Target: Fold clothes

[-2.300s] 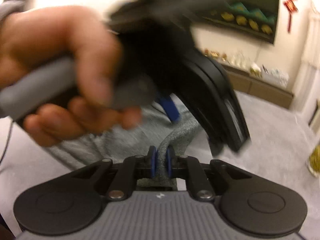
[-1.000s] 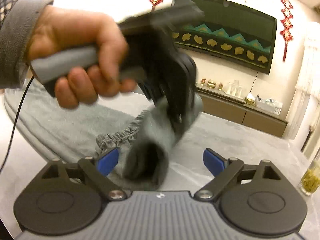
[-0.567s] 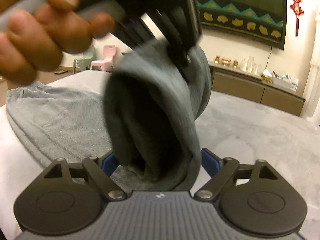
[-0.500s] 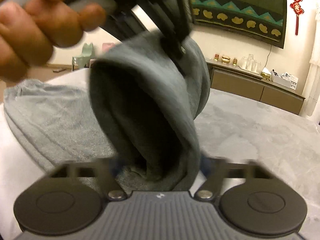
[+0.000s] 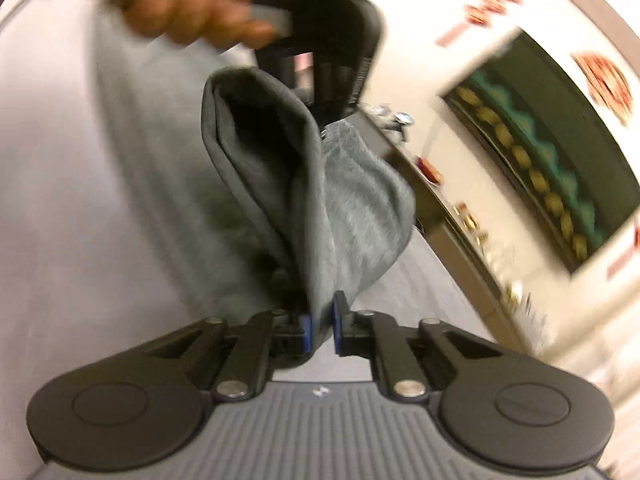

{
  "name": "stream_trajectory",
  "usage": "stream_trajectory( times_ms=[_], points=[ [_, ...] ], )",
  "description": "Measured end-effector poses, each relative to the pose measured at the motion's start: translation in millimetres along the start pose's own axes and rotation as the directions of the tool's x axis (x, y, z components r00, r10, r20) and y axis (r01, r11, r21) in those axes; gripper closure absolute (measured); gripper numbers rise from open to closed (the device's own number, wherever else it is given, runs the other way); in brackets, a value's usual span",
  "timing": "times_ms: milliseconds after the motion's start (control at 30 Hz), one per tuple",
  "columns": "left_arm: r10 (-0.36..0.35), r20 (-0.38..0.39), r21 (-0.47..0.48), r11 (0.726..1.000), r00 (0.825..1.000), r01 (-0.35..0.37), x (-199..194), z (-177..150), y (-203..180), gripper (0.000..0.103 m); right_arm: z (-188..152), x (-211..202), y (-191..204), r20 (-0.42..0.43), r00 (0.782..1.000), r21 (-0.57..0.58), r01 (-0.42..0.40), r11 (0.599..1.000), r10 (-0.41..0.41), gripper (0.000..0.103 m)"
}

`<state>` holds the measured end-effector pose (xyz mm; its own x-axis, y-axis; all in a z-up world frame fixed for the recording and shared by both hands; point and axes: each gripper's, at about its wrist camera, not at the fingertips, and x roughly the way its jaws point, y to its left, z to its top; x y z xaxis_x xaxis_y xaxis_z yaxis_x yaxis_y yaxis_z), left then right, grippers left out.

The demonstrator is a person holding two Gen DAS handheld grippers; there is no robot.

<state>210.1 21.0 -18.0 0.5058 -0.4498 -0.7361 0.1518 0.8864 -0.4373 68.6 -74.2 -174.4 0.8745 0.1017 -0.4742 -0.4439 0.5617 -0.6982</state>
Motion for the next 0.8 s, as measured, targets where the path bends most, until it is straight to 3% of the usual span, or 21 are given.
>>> stream_trajectory(
  times_ms=[67,133,233,300,400,500,533,633,667,700,800],
  points=[
    [-0.029,-0.010,-0.041,0.999,1.000,0.028,4,-7,20,0.088,-5,1,15,-0.010,1.000,-0.089,-0.003,0.996,0.002,0.095],
    [-0.050,-0.005,-0.057,0.997,0.999,0.050,5,-8,27,0.088,-10,0,22,-0.009,1.000,-0.130,-0.004,0.991,0.003,0.095],
    [-0.033,0.017,-0.009,0.999,0.999,0.033,0,-4,25,0.086,-13,-6,18,0.002,0.999,-0.130,-0.051,0.990,0.052,0.095],
    [-0.014,0.026,0.023,1.000,1.000,0.013,-2,-1,23,0.086,-14,-12,11,0.007,0.992,-0.109,-0.128,0.986,0.130,0.095],
    [-0.005,0.031,0.071,0.997,1.000,0.003,-4,-1,13,0.086,-15,-21,-11,0.023,0.958,-0.002,-0.284,0.959,0.284,0.095],
    [-0.012,0.022,0.103,0.995,1.000,0.010,-1,-2,6,0.086,-16,-26,-43,0.076,0.909,0.143,-0.416,0.898,0.409,0.094],
    [-0.013,0.019,0.114,0.993,1.000,0.011,1,-1,4,0.086,-16,-28,-54,0.113,0.892,0.199,-0.452,0.870,0.437,0.089],
    [-0.016,0.011,0.153,0.988,1.000,0.014,7,-2,-2,0.086,-13,-20,-96,0.231,0.849,0.394,-0.528,0.752,0.474,0.060],
    [-0.019,0.010,0.176,0.984,1.000,0.017,9,-2,-5,0.086,-13,-14,-109,0.267,0.838,0.452,-0.545,0.706,0.476,0.060],
    [-0.023,0.010,0.199,0.980,1.000,0.020,11,-3,-9,0.086,-15,-6,-117,0.280,0.836,0.492,-0.547,0.678,0.472,0.060],
    [0.027,0.032,0.247,0.968,0.999,-0.034,7,-6,-16,0.085,-19,22,-111,0.188,0.856,0.535,-0.500,0.681,0.481,0.070]
  ],
)
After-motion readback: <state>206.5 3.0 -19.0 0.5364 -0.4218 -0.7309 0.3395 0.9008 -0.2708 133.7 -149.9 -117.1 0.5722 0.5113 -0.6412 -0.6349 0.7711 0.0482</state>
